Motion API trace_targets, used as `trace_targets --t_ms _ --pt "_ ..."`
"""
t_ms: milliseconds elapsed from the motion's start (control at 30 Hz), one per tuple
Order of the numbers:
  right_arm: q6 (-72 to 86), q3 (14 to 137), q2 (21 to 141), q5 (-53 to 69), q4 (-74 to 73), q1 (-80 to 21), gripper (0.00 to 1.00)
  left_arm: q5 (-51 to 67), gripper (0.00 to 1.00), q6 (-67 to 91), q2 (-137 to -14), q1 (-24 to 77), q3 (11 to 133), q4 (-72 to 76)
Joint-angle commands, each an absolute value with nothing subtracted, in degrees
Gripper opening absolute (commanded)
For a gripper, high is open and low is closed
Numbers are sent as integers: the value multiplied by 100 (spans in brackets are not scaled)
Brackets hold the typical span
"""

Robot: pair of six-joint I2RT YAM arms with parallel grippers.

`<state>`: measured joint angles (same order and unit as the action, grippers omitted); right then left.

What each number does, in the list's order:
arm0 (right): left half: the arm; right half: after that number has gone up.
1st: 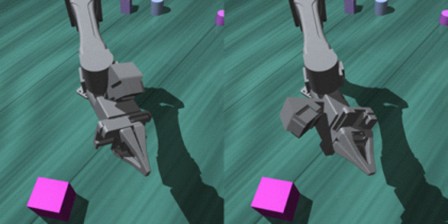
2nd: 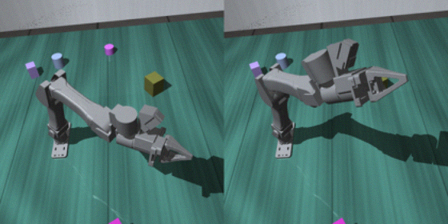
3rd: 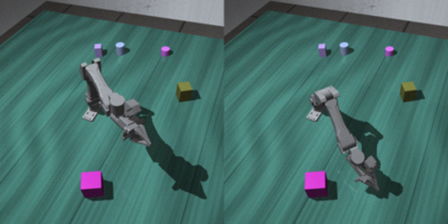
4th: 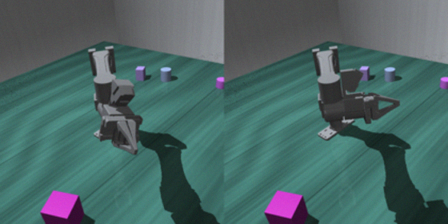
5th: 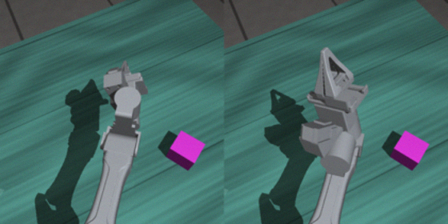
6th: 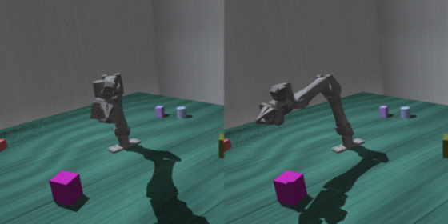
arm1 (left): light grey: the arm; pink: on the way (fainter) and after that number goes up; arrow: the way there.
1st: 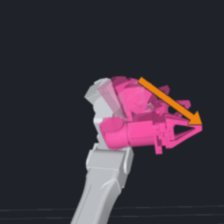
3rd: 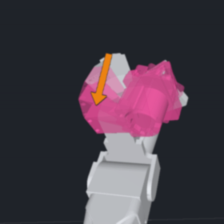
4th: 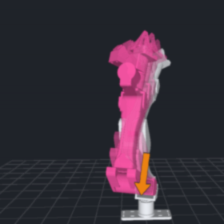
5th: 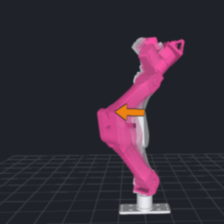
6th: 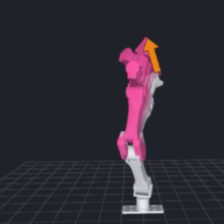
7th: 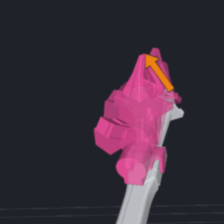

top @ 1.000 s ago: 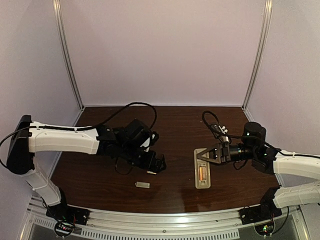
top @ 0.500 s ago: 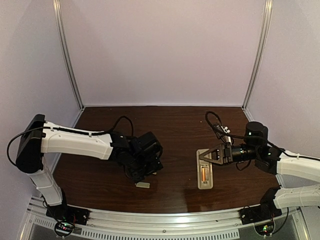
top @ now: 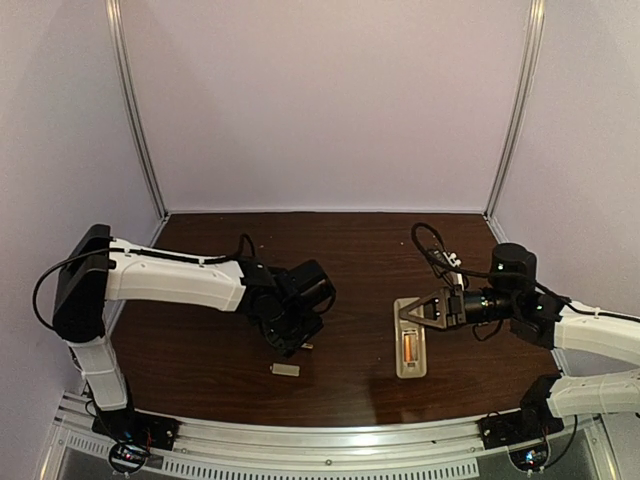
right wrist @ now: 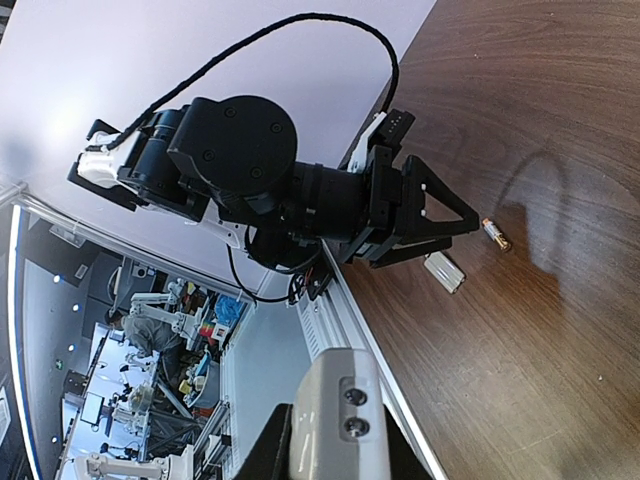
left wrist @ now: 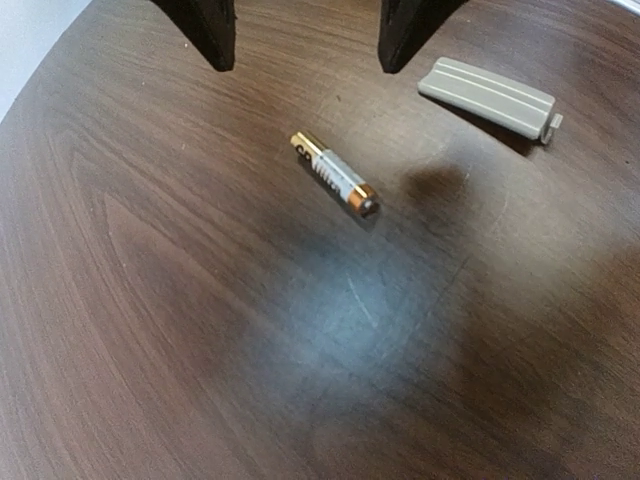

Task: Load the batteries into the remote control
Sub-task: Pick up the battery from the center of the board.

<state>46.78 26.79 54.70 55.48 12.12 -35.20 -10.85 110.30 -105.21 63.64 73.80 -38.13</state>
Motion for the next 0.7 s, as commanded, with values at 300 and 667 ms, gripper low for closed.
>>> trace_targets --t_ms 300,667 --pt "4626 2729 5419 5580 1282 -3390 0 -772 47 10912 -11086 5941 7806 -4065" --pt "4619 2716 5504 5665 1313 -3249 0 -376 39 10852 -11531 5868 7852 -3870"
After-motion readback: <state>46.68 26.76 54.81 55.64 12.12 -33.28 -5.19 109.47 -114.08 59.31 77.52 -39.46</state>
